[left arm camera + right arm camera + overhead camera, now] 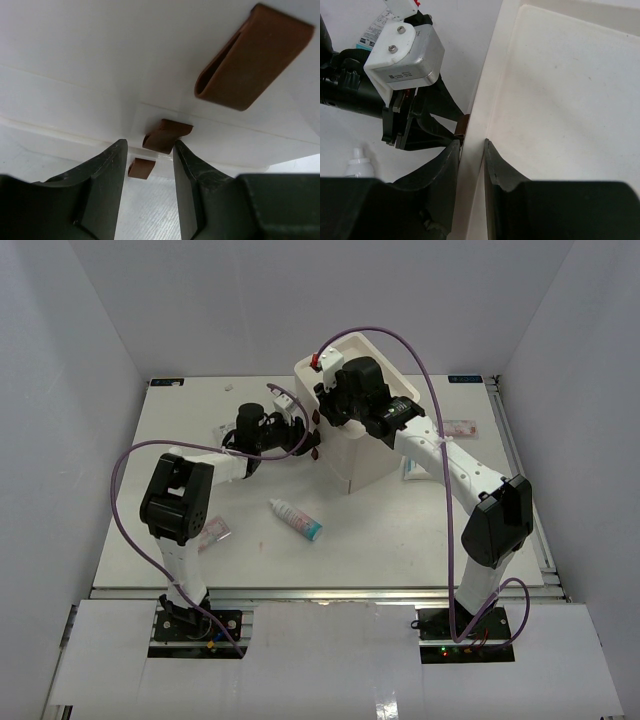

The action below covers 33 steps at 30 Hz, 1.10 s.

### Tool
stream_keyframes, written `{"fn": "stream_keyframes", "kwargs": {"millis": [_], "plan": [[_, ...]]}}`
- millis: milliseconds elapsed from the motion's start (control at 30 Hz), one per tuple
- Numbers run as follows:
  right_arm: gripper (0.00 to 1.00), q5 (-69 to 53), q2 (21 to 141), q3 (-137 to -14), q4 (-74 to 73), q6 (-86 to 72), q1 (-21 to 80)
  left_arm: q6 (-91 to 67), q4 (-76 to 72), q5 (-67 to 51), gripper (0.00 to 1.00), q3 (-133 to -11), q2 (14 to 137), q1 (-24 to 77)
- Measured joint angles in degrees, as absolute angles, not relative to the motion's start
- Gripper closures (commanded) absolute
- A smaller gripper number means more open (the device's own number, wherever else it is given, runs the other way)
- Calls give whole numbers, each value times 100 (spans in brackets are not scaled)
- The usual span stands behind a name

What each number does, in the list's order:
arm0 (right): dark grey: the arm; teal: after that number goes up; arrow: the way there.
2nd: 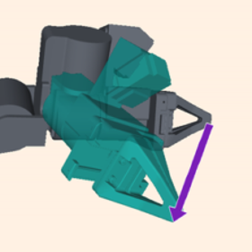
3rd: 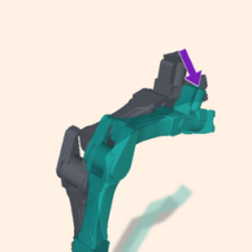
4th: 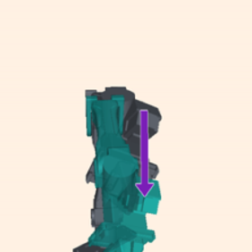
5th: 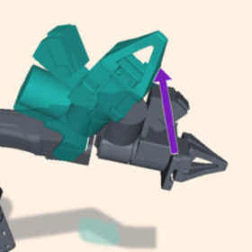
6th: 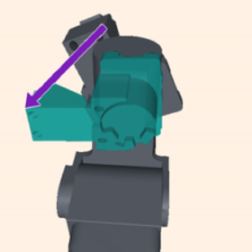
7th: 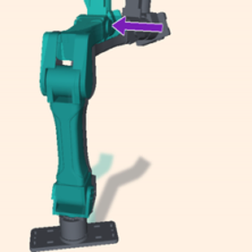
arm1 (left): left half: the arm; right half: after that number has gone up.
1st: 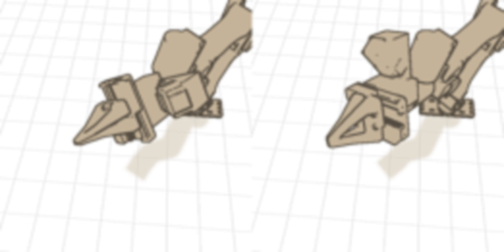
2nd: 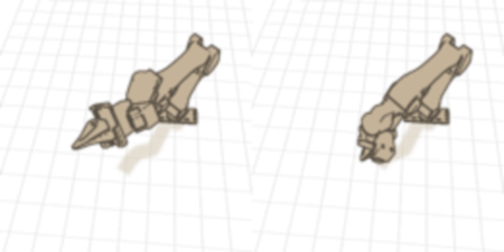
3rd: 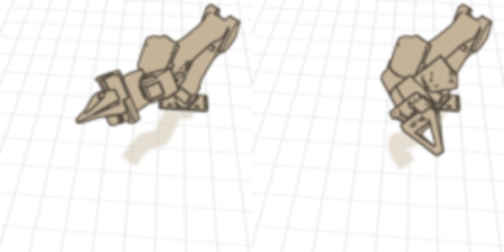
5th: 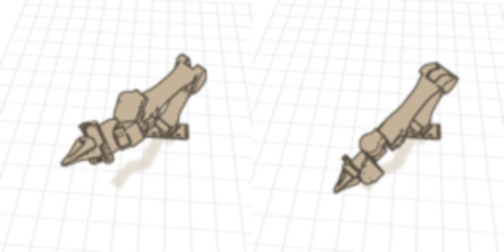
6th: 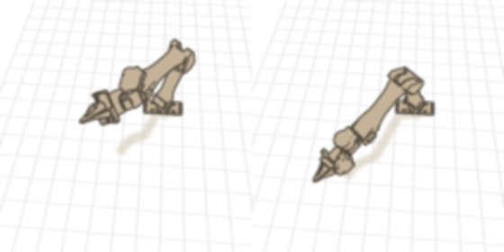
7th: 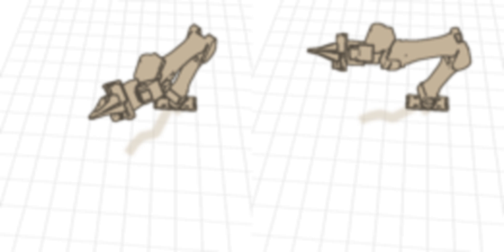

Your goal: Organize the makeup

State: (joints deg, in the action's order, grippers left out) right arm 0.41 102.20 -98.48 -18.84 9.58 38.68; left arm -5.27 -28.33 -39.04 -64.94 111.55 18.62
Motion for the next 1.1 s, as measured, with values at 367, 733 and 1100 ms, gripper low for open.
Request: {"fn": "stream_keyframes", "kwargs": {"millis": [367,733,1100], "plan": [[75,19,10213,-9848,-1896,952,3848,-808,-2478,-3922,76,-6702,11159,1909],[75,-96,10162,-9764,-1839,938,3803,-993,-2210,-3261,100,-6282,10571,2021],[75,-274,10160,-9762,-1852,901,3647,-998,-1774,-2460,100,-5158,8954,2004]]}}
